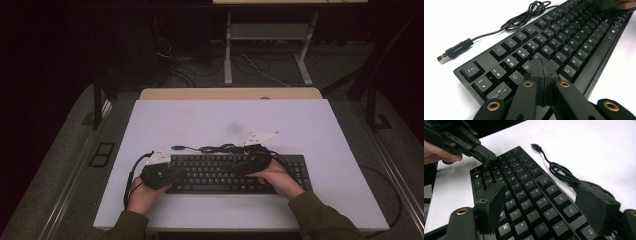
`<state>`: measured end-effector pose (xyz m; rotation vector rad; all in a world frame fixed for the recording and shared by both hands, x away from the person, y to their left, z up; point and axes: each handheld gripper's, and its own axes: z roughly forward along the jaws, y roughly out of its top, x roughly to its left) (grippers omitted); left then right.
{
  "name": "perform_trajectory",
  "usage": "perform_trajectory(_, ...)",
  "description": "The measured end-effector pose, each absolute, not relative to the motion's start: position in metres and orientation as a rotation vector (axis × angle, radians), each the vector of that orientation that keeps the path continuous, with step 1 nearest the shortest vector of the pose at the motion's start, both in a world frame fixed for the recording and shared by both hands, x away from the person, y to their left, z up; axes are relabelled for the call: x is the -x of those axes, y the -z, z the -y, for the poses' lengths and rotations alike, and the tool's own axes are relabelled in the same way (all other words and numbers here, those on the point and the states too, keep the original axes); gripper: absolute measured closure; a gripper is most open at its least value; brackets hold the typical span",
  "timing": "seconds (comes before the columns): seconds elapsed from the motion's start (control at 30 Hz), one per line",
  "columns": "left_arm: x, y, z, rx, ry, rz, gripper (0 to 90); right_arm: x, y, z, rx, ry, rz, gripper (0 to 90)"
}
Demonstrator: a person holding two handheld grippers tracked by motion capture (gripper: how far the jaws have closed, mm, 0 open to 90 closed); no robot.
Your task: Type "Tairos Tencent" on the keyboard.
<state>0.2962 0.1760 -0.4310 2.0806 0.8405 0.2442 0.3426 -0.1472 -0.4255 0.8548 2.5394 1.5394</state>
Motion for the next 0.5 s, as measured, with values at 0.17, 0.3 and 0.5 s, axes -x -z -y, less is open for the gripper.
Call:
perform_trajectory(0.17,-0.2969,0.4320,-0.1771,-2.092,-0.236,-0.846,88.6,-0.3421,0.4268,0.1454,-0.845,-1.530,-2.540,23.4)
perform_trajectory(0.3,-0.2973,0.4328,-0.1767,-2.096,-0.239,-0.851,88.7,-0.3419,0.4272,0.1449,-0.848,-1.528,-2.540,23.5)
perform_trajectory(0.5,-0.2978,0.4349,-0.1759,-2.112,-0.239,-0.852,88.6,-0.3417,0.4270,0.1450,-0.846,-1.527,-2.539,23.5)
